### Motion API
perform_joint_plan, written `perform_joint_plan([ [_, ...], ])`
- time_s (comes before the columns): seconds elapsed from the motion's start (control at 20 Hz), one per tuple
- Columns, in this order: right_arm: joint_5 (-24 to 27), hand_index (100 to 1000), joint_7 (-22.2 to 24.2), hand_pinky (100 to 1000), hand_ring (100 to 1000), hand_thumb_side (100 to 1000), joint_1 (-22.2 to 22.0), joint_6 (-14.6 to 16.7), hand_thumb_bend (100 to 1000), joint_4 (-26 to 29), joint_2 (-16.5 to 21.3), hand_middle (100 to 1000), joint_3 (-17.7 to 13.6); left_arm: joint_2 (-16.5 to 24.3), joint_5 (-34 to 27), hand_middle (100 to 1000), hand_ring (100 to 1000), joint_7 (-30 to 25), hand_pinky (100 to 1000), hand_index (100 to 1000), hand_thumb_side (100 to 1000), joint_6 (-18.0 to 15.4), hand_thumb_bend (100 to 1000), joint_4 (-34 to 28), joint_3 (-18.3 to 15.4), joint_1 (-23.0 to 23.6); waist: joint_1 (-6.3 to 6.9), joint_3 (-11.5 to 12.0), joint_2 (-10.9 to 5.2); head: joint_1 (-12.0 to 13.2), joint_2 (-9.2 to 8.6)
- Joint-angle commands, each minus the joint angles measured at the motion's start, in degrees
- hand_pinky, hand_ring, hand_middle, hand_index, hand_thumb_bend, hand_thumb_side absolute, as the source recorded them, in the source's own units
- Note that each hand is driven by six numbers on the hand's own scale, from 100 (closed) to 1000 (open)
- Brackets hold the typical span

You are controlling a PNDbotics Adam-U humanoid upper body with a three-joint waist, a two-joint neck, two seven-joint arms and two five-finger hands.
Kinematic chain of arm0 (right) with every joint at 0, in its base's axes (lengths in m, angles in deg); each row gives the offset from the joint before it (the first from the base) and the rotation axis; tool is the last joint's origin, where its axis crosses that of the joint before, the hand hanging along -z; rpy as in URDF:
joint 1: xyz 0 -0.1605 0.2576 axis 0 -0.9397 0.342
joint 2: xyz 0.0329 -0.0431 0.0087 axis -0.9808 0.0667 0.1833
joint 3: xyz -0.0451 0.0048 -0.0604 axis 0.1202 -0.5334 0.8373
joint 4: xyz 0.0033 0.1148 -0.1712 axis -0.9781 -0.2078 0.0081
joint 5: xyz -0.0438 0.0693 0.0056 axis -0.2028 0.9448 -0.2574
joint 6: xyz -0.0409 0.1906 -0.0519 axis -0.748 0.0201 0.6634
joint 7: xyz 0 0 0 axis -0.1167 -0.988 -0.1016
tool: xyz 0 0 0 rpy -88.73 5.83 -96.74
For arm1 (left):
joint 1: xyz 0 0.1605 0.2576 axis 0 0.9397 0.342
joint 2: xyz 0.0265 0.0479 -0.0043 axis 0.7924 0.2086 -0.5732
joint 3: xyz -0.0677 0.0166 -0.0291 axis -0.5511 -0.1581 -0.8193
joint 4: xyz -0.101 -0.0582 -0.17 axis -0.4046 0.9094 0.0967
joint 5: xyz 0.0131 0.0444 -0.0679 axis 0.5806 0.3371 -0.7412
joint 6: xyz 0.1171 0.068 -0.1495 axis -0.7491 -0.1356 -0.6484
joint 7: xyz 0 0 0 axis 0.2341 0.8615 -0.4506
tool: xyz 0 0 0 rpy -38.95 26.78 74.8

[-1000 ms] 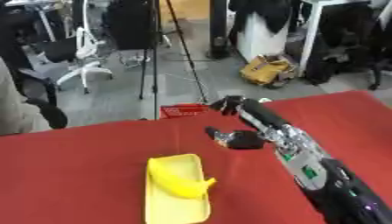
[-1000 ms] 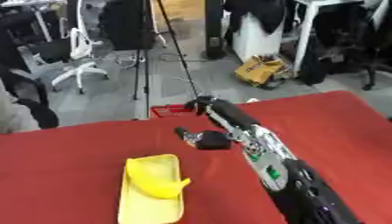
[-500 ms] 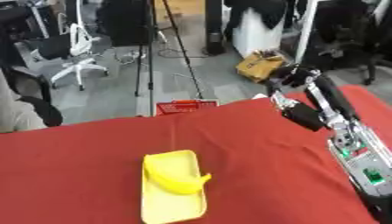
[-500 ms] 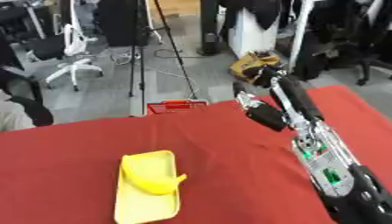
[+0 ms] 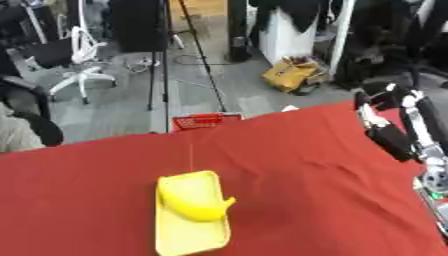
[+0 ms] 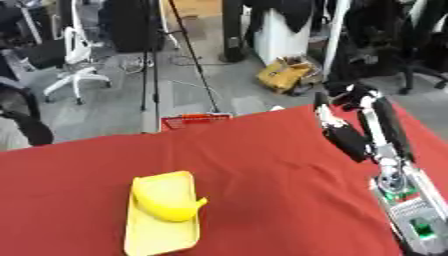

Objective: Pick up objects on the table and place them in the box.

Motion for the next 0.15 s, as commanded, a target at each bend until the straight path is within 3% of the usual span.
perform_joint_plan([
  [0.05,1.8,775,-0.4,641,641,736,0.0,0.5,258,1.9,0.2,649,-1.0,0.6,-0.2,811,809,-0.2,659,839,931,0.0,823,-0.6,-0.4,-0.2,0.06,0.0,-0.81,1.0,0.85],
  [0.15,1.8,775,-0.4,641,641,736,-0.5,0.6,258,2.1,-0.5,649,-1.2,0.5,-0.3,811,809,-0.2,659,839,931,0.1,823,-0.5,-0.4,-0.1,0.25,-0.2,-0.83,1.7,1.70],
])
